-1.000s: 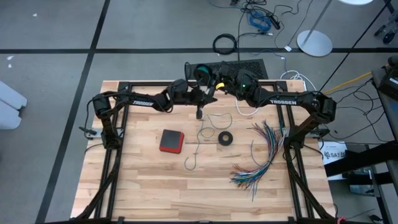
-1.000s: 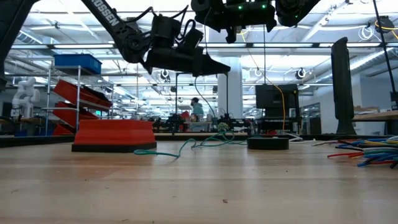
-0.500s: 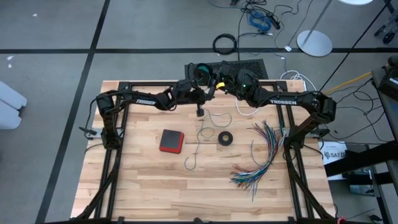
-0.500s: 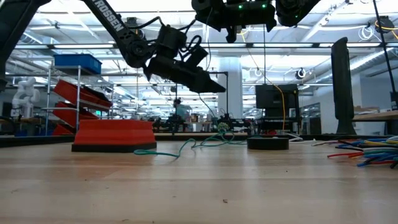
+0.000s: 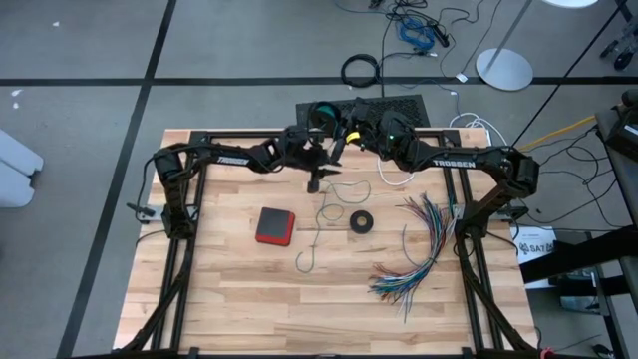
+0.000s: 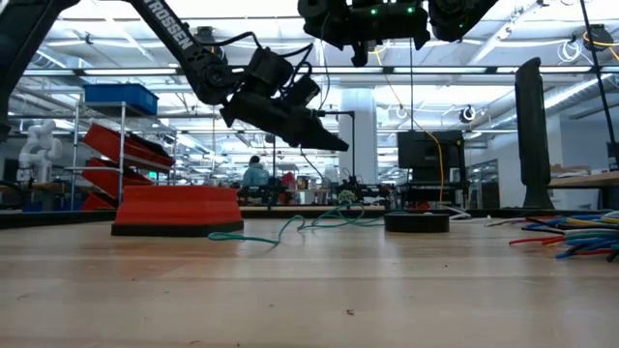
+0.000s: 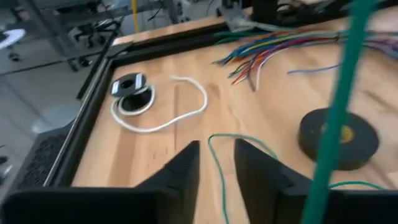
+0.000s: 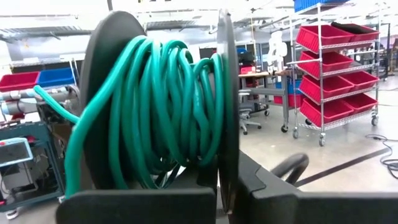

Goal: Coiling cords
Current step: Coil the green wire cable on the spool

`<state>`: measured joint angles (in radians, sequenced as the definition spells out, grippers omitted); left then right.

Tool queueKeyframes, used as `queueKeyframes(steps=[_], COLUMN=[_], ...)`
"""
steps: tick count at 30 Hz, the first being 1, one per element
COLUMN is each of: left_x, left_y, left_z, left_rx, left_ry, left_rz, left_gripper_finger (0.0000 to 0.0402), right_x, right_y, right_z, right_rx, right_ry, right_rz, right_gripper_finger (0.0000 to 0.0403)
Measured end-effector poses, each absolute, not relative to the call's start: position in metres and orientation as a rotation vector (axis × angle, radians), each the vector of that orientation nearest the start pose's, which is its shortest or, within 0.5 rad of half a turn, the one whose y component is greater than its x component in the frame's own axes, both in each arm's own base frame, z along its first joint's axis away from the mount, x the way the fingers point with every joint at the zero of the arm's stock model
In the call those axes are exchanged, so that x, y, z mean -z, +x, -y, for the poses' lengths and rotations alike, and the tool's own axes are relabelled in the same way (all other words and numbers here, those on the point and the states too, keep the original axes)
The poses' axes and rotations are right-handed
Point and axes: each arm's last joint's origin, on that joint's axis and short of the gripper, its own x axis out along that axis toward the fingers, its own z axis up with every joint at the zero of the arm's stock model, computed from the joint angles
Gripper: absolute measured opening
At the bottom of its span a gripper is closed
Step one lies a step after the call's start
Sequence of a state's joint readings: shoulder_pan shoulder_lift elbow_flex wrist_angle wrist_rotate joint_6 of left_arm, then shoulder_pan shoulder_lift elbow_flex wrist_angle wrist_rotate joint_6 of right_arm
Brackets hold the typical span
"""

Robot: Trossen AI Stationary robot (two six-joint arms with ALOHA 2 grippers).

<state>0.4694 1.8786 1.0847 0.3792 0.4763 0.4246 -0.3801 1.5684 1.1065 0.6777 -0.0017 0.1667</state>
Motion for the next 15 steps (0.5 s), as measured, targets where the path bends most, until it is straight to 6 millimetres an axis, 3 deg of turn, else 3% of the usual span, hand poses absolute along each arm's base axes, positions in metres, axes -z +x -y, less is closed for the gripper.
queueKeyframes(steps=[4,15], left_x=[-0.189,-0.204], left_y=[0.363,0.350], left_z=[-0.168,-0.176], left_rx=[0.138,0.390], left_ry=[0.206,0.129], left_rz=[-0.317,-0.199], left_gripper_finger=[0.0139,0.0145], right_x=[-0.332,-0.331], right_y=[0.334,0.335], right_z=[0.133,0.133], right_rx=[0.355,0.356], right_ry=[0.122,0.112], right_rz=[0.236,0.224], right_gripper_finger=[0.0000,0.0000])
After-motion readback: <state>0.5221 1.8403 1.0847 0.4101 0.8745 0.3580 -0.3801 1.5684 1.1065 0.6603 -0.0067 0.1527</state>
